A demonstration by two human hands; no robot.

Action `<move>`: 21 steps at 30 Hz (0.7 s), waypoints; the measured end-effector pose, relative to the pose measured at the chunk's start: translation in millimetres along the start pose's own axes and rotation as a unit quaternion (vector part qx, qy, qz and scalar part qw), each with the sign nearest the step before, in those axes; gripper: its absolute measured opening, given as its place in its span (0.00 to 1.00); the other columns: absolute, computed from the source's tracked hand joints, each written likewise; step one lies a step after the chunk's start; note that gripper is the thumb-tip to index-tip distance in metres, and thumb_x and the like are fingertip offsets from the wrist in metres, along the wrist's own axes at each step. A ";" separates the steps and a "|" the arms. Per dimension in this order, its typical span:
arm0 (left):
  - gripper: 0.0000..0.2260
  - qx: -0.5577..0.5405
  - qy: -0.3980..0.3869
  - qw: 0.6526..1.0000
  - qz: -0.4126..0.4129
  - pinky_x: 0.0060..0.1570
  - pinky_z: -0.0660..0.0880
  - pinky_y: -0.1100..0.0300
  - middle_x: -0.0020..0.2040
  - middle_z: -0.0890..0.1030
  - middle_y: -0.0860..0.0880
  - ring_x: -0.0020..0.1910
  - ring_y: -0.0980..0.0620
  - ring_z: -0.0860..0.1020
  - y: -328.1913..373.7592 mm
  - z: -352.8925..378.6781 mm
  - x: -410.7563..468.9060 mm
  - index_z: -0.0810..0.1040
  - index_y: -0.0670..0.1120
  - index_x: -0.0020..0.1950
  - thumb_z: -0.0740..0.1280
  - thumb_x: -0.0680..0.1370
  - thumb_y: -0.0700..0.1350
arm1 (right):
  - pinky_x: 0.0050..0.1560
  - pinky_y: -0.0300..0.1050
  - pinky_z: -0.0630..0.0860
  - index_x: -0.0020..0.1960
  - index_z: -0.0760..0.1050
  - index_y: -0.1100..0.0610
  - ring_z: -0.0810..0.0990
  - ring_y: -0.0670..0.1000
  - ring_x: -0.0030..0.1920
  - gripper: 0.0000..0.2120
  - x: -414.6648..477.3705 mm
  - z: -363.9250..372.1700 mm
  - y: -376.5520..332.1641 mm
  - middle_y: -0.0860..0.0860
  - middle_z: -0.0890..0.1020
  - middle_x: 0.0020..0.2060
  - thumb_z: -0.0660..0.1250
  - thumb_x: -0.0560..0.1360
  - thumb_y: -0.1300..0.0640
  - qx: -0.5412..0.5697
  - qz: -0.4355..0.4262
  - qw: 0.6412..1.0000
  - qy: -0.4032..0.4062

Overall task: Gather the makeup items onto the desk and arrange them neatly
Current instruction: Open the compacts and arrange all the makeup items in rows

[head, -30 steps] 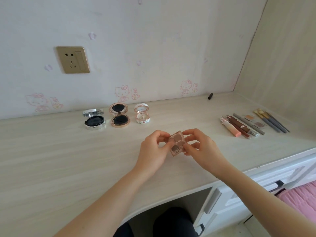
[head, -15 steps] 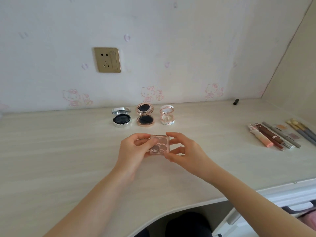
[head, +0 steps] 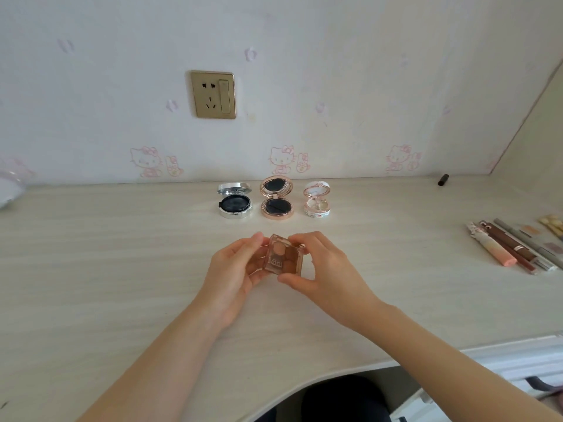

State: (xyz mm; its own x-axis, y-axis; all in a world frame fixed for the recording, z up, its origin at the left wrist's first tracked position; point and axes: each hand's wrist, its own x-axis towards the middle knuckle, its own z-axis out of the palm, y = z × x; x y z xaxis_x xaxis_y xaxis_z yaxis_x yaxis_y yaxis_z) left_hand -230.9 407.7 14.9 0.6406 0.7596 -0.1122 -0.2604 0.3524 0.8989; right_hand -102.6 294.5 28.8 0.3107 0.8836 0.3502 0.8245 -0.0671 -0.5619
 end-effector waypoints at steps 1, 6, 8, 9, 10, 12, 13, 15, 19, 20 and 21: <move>0.17 -0.017 -0.024 0.999 -0.012 0.44 0.81 0.56 0.51 0.84 0.39 0.46 0.45 0.83 0.5 -0.9 0.5 0.82 0.40 0.52 0.70 0.72 0.51 | 0.58 0.42 0.72 0.65 0.70 0.51 0.73 0.44 0.58 0.26 0.2 -0.2 -0.4 0.43 0.73 0.57 0.72 0.70 0.46 0.017 0.008 1.000 0.010; 0.18 -0.078 -0.139 0.983 -0.091 0.49 0.79 0.50 0.59 0.80 0.37 0.56 0.35 0.80 0.6 4.0 -1.8 0.82 0.40 0.57 0.66 0.76 0.52 | 0.57 0.30 0.66 0.65 0.70 0.49 0.70 0.45 0.59 0.25 1.5 -3.7 -3.2 0.41 0.73 0.57 0.71 0.71 0.45 0.016 0.002 0.999 0.038; 0.18 -0.090 -0.144 0.981 -0.090 0.49 0.79 0.50 0.59 0.80 0.36 0.57 0.33 0.79 1.8 3.8 -2.2 0.81 0.39 0.58 0.67 0.76 0.50 | 0.57 0.29 0.62 0.67 0.69 0.50 0.68 0.46 0.60 0.27 0.3 -5.7 -4.3 0.43 0.72 0.60 0.70 0.71 0.45 -0.026 -0.012 0.999 0.035; 0.17 -0.089 -0.145 0.982 -0.085 0.49 0.79 0.51 0.59 0.79 0.35 0.57 0.33 0.79 2.6 3.2 -2.2 0.80 0.39 0.58 0.67 0.76 0.50 | 0.59 0.30 0.61 0.69 0.68 0.51 0.66 0.47 0.61 0.28 -0.7 -6.4 -5.0 0.44 0.71 0.61 0.70 0.72 0.46 -0.044 -0.020 0.998 0.039; 0.17 -0.087 -0.147 0.982 -0.080 0.49 0.79 0.51 0.59 0.79 0.35 0.57 0.33 0.79 3.1 2.6 -2.5 0.80 0.38 0.59 0.67 0.76 0.49 | 0.60 0.32 0.61 0.70 0.67 0.52 0.66 0.48 0.62 0.30 -2.0 -6.7 -6.1 0.45 0.71 0.63 0.71 0.72 0.47 -0.056 -0.030 0.997 0.043; 0.17 -0.081 -0.152 0.982 -0.074 0.48 0.80 0.51 0.58 0.79 0.34 0.55 0.33 0.80 3.2 2.7 -3.7 0.80 0.37 0.59 0.66 0.77 0.48 | 0.61 0.34 0.62 0.71 0.66 0.52 0.66 0.49 0.62 0.30 -4.3 -7.0 -9.8 0.46 0.71 0.63 0.71 0.72 0.49 -0.064 -0.053 0.996 0.043; 0.17 -0.078 -0.155 0.982 -0.073 0.47 0.80 0.51 0.57 0.80 0.35 0.54 0.34 0.80 2.9 3.2 -4.2 0.80 0.37 0.58 0.66 0.77 0.48 | 0.61 0.34 0.64 0.70 0.66 0.52 0.67 0.49 0.61 0.29 -5.1 -7.2 -11.6 0.46 0.71 0.62 0.71 0.72 0.49 -0.065 -0.062 0.995 0.038; 0.16 -0.073 -0.162 0.982 -0.071 0.46 0.80 0.52 0.55 0.81 0.36 0.52 0.36 0.81 2.5 3.7 -5.3 0.80 0.37 0.58 0.66 0.77 0.47 | 0.59 0.35 0.67 0.67 0.69 0.53 0.70 0.49 0.59 0.26 -5.3 -8.8 -13.5 0.46 0.72 0.59 0.72 0.72 0.49 -0.054 -0.066 0.996 0.032; 0.16 -0.059 -0.170 0.981 -0.069 0.48 0.79 0.52 0.55 0.81 0.37 0.53 0.36 0.81 2.9 3.3 -6.2 0.81 0.38 0.57 0.66 0.76 0.48 | 0.53 0.33 0.69 0.59 0.72 0.54 0.74 0.47 0.53 0.21 -3.3 -15.3 -10.7 0.45 0.74 0.53 0.74 0.70 0.52 -0.018 -0.071 0.997 0.026; 0.16 -0.057 -0.171 0.981 -0.070 0.48 0.79 0.52 0.54 0.81 0.37 0.53 0.36 0.81 2.8 3.5 -6.4 0.81 0.38 0.57 0.66 0.76 0.48 | 0.54 0.32 0.69 0.58 0.72 0.53 0.74 0.47 0.53 0.20 -2.8 -16.4 -9.7 0.45 0.74 0.52 0.74 0.70 0.51 -0.014 -0.072 0.997 0.020; 0.16 -0.056 -0.172 0.981 -0.072 0.48 0.79 0.52 0.54 0.81 0.37 0.52 0.36 0.81 2.8 3.8 -6.5 0.81 0.38 0.57 0.66 0.76 0.48 | 0.54 0.32 0.69 0.58 0.72 0.53 0.75 0.46 0.54 0.20 -2.4 -17.5 -8.5 0.44 0.74 0.53 0.75 0.69 0.51 -0.010 -0.072 0.997 0.016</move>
State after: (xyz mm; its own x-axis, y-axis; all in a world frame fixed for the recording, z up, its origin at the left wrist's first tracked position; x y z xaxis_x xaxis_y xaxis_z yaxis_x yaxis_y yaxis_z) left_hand -233.0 401.6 19.8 0.8769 0.4759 -0.0674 -0.2154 0.5145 0.8300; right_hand -102.1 284.9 45.8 0.2025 0.8700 0.4496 0.8707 0.0502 -0.4892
